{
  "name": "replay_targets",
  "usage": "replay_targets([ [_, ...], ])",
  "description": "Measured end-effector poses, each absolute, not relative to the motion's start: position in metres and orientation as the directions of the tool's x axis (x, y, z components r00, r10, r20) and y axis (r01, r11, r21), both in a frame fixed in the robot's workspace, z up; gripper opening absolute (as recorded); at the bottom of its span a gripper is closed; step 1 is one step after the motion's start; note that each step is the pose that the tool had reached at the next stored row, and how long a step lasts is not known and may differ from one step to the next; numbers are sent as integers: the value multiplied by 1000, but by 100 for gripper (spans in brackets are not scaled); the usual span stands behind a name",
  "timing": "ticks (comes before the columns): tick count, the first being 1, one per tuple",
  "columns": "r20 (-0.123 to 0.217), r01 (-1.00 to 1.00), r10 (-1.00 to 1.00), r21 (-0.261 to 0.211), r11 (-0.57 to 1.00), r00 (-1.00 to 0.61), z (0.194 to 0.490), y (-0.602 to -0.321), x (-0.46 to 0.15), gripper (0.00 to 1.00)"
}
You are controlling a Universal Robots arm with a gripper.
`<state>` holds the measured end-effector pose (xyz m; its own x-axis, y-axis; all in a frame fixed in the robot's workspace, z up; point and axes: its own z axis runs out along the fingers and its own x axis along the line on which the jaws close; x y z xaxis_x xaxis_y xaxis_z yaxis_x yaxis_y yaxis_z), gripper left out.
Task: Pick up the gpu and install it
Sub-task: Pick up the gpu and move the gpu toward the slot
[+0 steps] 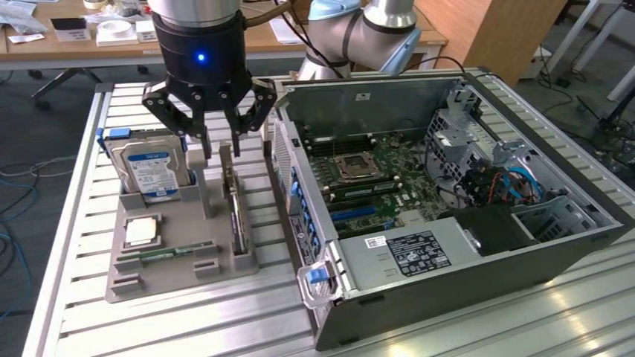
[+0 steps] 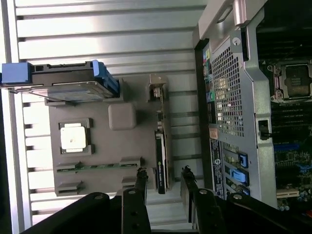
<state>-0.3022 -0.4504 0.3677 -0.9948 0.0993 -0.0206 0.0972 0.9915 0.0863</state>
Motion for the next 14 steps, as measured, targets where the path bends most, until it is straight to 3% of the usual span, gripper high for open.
replay_targets([
  [2, -19, 97, 100, 105, 990, -995, 367, -450, -302, 42],
  [14, -18, 97, 100, 109, 989, -995, 355, -454, -302, 42],
])
